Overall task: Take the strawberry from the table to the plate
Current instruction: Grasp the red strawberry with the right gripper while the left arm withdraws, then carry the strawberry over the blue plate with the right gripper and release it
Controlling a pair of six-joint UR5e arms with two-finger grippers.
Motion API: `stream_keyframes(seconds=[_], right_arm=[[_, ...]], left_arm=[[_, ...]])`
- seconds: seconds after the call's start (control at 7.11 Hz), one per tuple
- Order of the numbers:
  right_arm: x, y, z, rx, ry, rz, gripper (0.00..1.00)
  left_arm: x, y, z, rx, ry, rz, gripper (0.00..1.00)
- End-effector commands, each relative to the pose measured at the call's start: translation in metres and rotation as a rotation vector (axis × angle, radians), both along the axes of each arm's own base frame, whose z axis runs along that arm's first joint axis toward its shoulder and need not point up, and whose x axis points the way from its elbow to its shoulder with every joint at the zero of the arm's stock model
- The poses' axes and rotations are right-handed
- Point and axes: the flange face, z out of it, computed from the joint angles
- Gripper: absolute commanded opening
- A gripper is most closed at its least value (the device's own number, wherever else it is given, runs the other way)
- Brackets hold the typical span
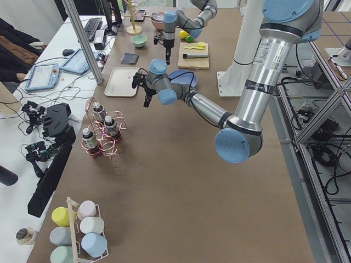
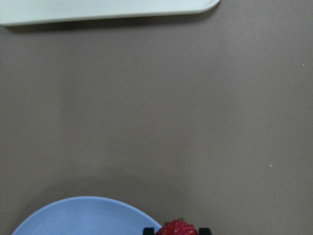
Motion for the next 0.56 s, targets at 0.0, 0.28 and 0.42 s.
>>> stream_keyframes(seconds=[0.0, 0.28, 0.42], right_arm=[[-0.055, 0.065, 0.001, 0.008, 0.028, -0.008, 0.0], [-0.075, 0.089, 0.0, 0.033, 0.033, -0.023, 0.0], [-0.082, 0.099, 0.0, 0.048, 0.035, -0.027, 0.0]], left_arm=[[-0.034, -0.01, 0.029, -0.063, 0.009, 0.025, 0.98], [-0.051, -0.021, 0.047, -0.063, -0.016, 0.016, 0.98], [-0.068, -0.013, 0.083, -0.018, -0.085, 0.066, 0.98]])
